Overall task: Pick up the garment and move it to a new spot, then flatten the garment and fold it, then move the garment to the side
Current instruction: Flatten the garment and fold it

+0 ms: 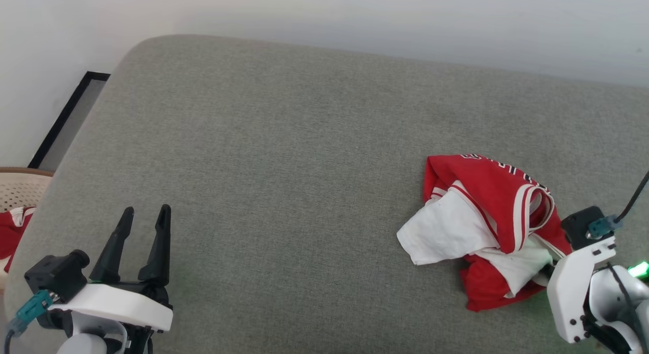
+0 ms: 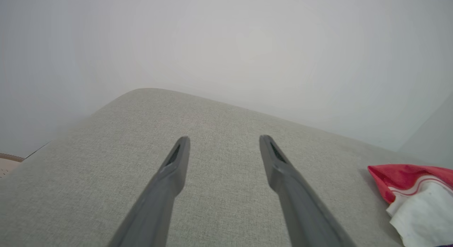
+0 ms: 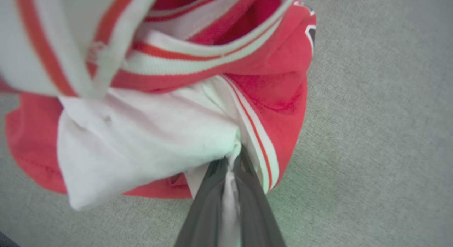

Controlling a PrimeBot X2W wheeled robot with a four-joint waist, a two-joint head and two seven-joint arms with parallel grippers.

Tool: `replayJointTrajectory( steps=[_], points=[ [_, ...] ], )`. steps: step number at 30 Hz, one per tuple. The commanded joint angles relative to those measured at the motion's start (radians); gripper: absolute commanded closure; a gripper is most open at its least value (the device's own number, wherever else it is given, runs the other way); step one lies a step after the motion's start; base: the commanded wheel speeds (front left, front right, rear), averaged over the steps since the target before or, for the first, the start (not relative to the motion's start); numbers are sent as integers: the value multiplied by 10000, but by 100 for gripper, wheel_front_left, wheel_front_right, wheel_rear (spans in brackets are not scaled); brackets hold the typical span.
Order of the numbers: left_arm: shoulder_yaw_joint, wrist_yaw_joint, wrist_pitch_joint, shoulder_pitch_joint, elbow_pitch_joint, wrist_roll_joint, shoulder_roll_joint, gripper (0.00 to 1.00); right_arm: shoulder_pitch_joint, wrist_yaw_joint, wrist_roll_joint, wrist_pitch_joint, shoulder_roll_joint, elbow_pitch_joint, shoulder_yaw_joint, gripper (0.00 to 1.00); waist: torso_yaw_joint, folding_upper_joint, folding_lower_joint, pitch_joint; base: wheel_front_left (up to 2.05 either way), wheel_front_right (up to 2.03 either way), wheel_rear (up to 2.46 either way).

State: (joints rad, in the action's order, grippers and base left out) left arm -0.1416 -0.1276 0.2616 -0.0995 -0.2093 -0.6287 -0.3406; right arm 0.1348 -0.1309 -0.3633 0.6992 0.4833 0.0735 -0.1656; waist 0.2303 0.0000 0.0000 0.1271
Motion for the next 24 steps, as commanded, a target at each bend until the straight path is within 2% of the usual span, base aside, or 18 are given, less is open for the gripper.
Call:
replayJointTrajectory(
  steps=[1, 2, 3, 4, 10, 15, 24],
  points=[
    [-40, -27, 49, -118, -11, -89, -25, 0, -128, 3, -5, -42, -121, 128, 15, 100, -58, 0, 0, 33, 0, 0, 0],
    [-49, -27, 49, -153, -23, -96, -42, 0, -108, 3, 14, -169, -223, 200, 80, 71, -88, 0, 0, 53, 0, 0, 0],
    [-70, -27, 49, -196, -23, -103, -49, 0, -65, 3, 12, -275, -339, 308, 102, 53, -117, 0, 0, 67, 0, 0, 0],
    [-126, -27, 49, -228, -19, -101, -76, 0, -9, 3, 54, -346, -413, 415, 94, 0, -142, 0, 0, 83, 0, 0, 0],
    [-510, -26, 49, -452, -159, -281, -402, 0, 358, 3, -27, -592, -691, 508, 41, 0, -388, 0, 0, 9, 0, 0, 0],
    [-1147, -27, -216, -819, -214, -502, -975, 0, 404, 3, 52, -1121, -746, -35, 377, 0, -728, 0, 0, -173, 0, 0, 0],
    [-2313, -28, -1215, -1794, 300, -1196, -1803, 0, 51, 3, 658, -2722, -1655, -963, 1442, 0, -1539, 0, 0, -396, 0, 0, 0]
  ],
)
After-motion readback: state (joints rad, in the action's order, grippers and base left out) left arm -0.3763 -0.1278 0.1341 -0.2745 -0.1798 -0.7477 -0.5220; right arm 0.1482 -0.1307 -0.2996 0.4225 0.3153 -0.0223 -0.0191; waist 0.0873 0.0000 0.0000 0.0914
